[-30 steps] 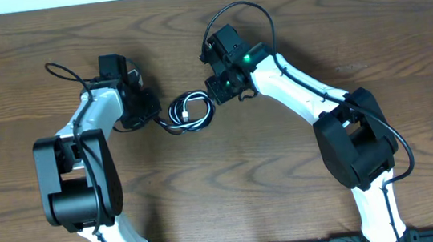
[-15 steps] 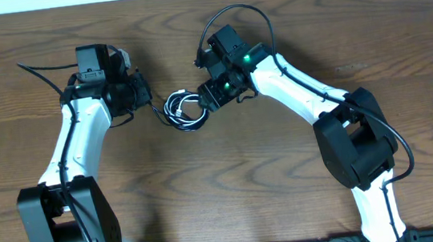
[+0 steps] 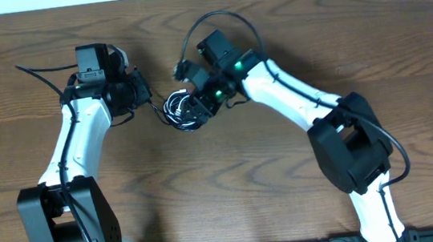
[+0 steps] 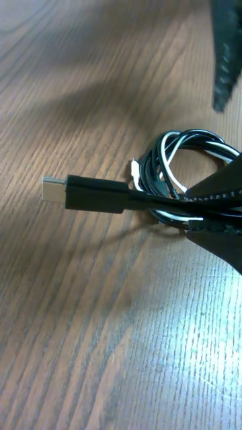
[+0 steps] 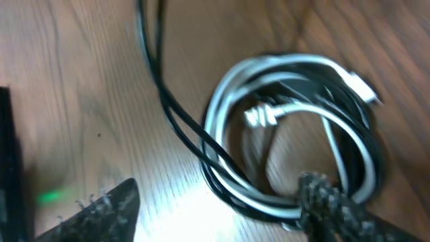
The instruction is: Untangle cables
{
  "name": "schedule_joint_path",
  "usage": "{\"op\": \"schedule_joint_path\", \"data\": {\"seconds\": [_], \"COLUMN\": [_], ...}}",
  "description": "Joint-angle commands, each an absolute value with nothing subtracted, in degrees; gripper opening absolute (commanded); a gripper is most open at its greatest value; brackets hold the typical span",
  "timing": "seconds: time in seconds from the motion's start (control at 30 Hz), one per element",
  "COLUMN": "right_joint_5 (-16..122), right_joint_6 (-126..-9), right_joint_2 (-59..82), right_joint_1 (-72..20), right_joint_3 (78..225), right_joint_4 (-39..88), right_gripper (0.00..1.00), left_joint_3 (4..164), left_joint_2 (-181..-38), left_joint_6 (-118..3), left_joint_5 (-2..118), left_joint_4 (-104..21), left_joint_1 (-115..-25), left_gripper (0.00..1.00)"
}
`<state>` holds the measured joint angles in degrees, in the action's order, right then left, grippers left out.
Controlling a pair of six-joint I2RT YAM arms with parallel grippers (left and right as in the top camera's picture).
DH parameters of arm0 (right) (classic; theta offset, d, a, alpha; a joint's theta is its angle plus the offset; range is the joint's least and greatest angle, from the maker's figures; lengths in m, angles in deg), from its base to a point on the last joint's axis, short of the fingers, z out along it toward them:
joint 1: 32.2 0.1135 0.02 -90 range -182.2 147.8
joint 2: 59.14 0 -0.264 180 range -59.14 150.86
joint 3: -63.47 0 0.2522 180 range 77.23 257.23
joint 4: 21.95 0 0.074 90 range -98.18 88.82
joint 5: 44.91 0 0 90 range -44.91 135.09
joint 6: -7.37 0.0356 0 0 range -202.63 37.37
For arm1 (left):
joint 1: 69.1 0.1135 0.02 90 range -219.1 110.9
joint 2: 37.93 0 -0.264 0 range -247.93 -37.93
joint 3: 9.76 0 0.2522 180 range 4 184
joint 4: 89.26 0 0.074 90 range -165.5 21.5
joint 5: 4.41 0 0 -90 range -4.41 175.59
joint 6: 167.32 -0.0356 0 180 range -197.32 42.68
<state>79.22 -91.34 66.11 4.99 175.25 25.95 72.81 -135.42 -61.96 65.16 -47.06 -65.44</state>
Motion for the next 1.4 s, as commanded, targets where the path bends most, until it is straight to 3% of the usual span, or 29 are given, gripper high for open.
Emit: {"op": "schedule_joint_path", "data": {"seconds": [0.0, 0.27, 0.37, 0.53, 0.8, 1.03, 1.2, 1.37], "right_joint_5": [74.19, 73.69, 73.15, 70.81, 69.19, 67.66, 67.66, 67.68], "right_joint_6": [-93.64, -93.64, -93.64, -93.05, -91.69, -91.43, -91.21, -89.60], "right_joint_2": [68.18, 70.92, 71.29, 71.37, 71.44, 72.21, 72.90, 72.95], "right_joint_1": [7.46, 9.91, 9.91, 9.84, 9.84, 9.73, 9.67, 8.84], "right_joint_3": [175.23, 175.23, 175.23, 175.19, 175.01, 174.99, 174.99, 174.99], "right_joint_4": [24.37, 20.55, 19.10, 16.46, 14.84, 13.53, 13.18, 12.96], "right_gripper": [0.68, 0.67, 0.65, 0.49, 0.49, 0.44, 0.36, 0.20], "left_joint_3": [72.90, 72.90, 72.90, 72.90, 72.90, 72.90, 72.90, 72.90], "left_joint_2": [-135.22, -135.22, -135.22, -135.22, -135.22, -135.22, -135.22, -135.22], "left_joint_6": [-58.29, -45.16, -45.09, -45.09, -44.81, -44.02, -44.02, -44.02], "left_joint_5": [65.66, 65.38, 62.54, 61.55, 59.00, 59.00, 59.00, 59.00], "left_joint_4": [-47.21, -48.30, -48.65, -48.61, -48.85, -48.85, -48.85, -48.85], "left_joint_1": [-64.87, -62.51, -62.42, -62.42, -62.42, -62.42, -62.42, -62.42], "left_gripper": [0.07, 0.07, 0.08, 0.07, 0.07, 0.08, 0.08, 0.07]}}
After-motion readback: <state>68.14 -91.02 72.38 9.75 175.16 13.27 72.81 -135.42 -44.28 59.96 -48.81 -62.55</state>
